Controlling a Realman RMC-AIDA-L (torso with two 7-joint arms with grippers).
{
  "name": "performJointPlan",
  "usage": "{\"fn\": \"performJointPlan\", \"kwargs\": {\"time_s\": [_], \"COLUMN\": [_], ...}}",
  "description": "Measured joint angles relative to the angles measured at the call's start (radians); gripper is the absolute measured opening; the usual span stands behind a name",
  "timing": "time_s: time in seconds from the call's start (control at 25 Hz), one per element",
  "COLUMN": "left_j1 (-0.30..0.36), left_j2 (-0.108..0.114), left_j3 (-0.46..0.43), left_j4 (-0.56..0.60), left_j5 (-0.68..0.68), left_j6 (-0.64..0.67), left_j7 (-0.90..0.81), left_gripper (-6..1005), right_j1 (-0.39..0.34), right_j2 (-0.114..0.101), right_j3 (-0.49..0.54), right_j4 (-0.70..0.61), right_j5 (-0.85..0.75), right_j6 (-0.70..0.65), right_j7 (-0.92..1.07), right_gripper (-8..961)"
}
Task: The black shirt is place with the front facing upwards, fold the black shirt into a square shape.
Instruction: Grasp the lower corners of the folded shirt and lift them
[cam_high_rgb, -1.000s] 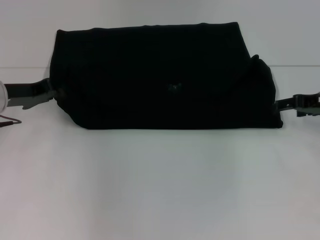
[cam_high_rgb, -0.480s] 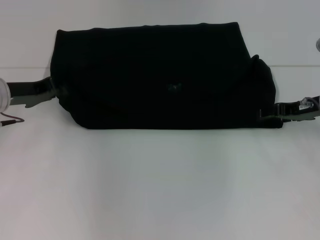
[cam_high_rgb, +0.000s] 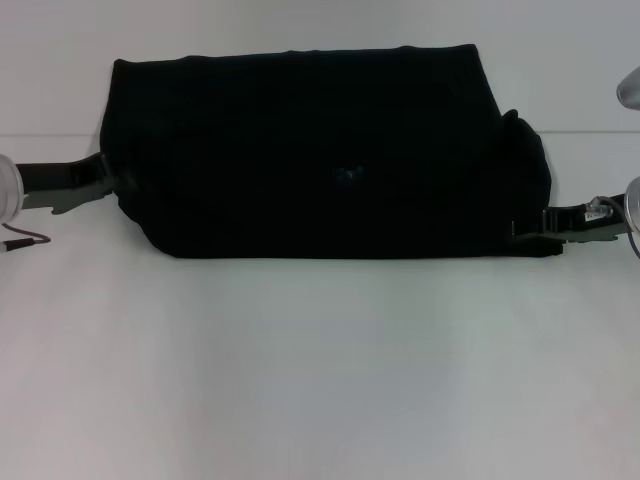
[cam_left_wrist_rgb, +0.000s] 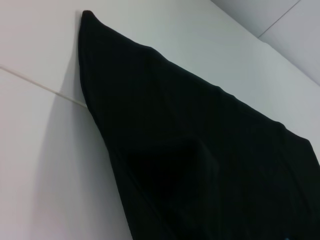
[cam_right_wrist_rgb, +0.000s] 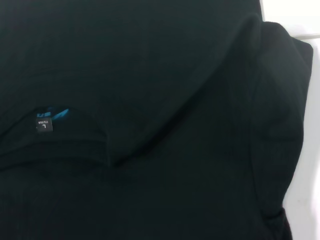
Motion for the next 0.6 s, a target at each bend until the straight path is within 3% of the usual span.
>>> {"fn": "performJointPlan", "kwargs": {"time_s": [0.2, 0.6], "left_j1": [0.003, 0.003], "left_j2": [0.000, 0.000], "left_j3": [-0.002, -0.002], "left_j4": [0.000, 0.001], "left_j5": [0.000, 0.000], "left_j6": [0.000, 0.002], "left_j7": [0.000, -0.001], "left_gripper": [2, 2], "right_j1": [0.000, -0.002], "right_j2": [-0.001, -0.004], "right_j3": [0.000, 0.000], "right_j4": [0.001, 0.001], "right_j5": [0.000, 0.000], "right_j6": [0.005, 0.014], "right_j7": [0.005, 0.007], "right_gripper": [761, 354]}}
